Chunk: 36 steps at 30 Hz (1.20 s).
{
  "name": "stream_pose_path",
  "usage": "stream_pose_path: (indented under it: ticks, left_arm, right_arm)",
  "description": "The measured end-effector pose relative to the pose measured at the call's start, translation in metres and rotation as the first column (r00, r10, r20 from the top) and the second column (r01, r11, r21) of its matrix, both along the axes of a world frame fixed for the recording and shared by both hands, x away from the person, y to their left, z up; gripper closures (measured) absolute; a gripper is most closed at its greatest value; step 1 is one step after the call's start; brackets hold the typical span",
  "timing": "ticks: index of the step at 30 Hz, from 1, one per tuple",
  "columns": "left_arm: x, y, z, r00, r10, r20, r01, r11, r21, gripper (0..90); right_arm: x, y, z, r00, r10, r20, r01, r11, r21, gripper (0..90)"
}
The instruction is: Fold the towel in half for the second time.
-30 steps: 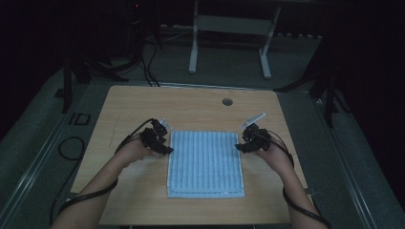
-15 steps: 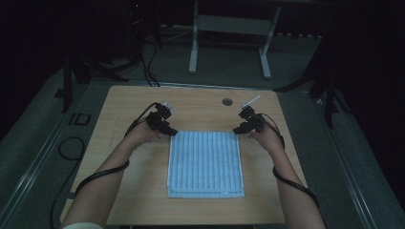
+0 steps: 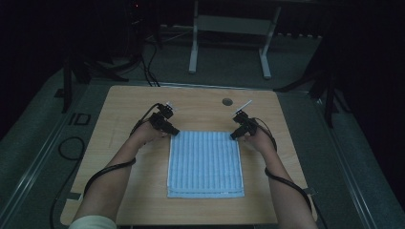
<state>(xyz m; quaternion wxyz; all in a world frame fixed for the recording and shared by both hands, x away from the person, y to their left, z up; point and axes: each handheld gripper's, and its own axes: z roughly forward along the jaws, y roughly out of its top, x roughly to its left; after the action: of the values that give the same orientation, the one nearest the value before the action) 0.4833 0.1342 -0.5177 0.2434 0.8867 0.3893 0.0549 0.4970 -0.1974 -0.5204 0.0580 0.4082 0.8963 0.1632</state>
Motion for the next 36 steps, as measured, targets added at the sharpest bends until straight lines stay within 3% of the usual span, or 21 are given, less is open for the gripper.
stream_pose_path:
  ticks: [7,13,16,25,36]
  left_arm:
    - [-0.004,-0.009,-0.011,0.9986,-0.047,-0.024,0.048,0.9978,0.046,61.2]
    - [-0.006,-0.007,-0.004,0.9996,-0.027,0.007,0.027,0.9996,-0.008,85.0]
    - [-0.007,-0.005,0.005,0.9993,-0.027,0.026,0.027,0.9994,-0.021,86.4]
    - [-0.019,0.001,0.037,0.9946,-0.038,0.097,0.044,0.9969,-0.065,87.0]
    - [-0.046,0.016,0.069,0.9821,-0.031,0.186,0.056,0.99,-0.129,86.9]
  right_arm:
    - [0.002,0.002,0.0,0.9996,0.003,-0.029,-0.003,1.0,0.004,78.0]
    - [0.0,0.008,0.003,0.9994,0.031,-0.014,-0.032,0.999,-0.035,85.8]
    - [0.0,0.007,0.007,0.9996,0.029,0.0,-0.029,0.999,-0.03,86.2]
    - [-0.006,0.005,0.043,0.9953,0.04,0.088,-0.043,0.999,0.022,86.5]
    - [-0.035,0.006,0.089,0.9712,0.096,0.218,-0.111,0.992,0.058,86.5]
